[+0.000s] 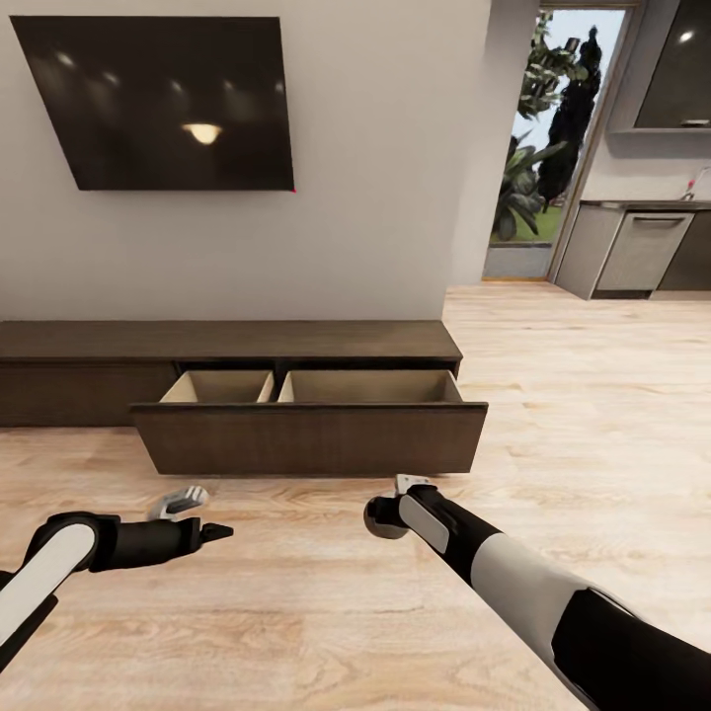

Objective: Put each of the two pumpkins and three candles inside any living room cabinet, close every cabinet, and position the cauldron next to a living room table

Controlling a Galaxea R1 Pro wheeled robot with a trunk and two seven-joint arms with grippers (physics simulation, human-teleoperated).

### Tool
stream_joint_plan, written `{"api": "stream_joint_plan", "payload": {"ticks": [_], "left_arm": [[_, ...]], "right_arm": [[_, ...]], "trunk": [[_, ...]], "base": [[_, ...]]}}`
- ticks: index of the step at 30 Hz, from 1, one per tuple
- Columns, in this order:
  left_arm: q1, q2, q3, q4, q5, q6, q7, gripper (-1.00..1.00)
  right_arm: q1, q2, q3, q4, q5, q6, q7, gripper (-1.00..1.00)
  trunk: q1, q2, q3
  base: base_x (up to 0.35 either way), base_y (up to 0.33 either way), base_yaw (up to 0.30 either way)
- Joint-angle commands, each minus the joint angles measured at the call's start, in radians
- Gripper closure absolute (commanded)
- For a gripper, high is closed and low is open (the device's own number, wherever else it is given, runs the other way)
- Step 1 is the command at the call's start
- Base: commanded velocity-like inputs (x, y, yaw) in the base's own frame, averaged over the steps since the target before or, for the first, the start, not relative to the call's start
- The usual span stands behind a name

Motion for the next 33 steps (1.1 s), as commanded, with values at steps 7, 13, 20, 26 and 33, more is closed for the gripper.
{"api": "stream_joint_plan", "payload": {"ticks": [7, 13, 20, 26, 33], "left_arm": [[-0.001, 0.003, 0.014, -0.039, 0.013, -0.001, 0.186, -1.0], [0.038, 0.013, 0.229, -0.041, 0.013, 0.008, 0.202, -1.0], [0.063, 0.101, 0.467, -0.042, 0.07, 0.021, 0.172, -1.0], [0.202, 0.215, 0.558, -0.042, 0.496, 0.025, 0.124, -1.0], [0.26, 0.222, 0.57, -0.034, 0.725, 0.025, 0.116, -1.0]], "right_arm": [[-0.001, -0.002, 0.006, -0.002, -0.011, -0.001, -0.009, 1.0], [-0.001, -0.001, 0.007, 0.0, -0.012, 0.0, -0.008, 1.0], [-0.001, -0.002, 0.007, 0.0, -0.011, 0.0, -0.004, 1.0], [-0.002, -0.003, 0.007, -0.002, -0.009, 0.0, -0.001, 1.0], [-0.001, -0.001, 0.01, -0.002, -0.009, -0.007, -0.001, 1.0]], "trunk": [[0.0, 0.0, -0.001], [0.0, 0.0, -0.001], [0.0, 0.0, -0.001], [0.0, 0.0, -0.001], [0.0, 0.0, -0.001]], "base": [[0.0, 0.0, 0.0], [0.0, 0.0, 0.0], [0.0, 0.0, 0.0], [0.0, 0.0, 0.0], [0.0, 0.0, 0.0]]}}
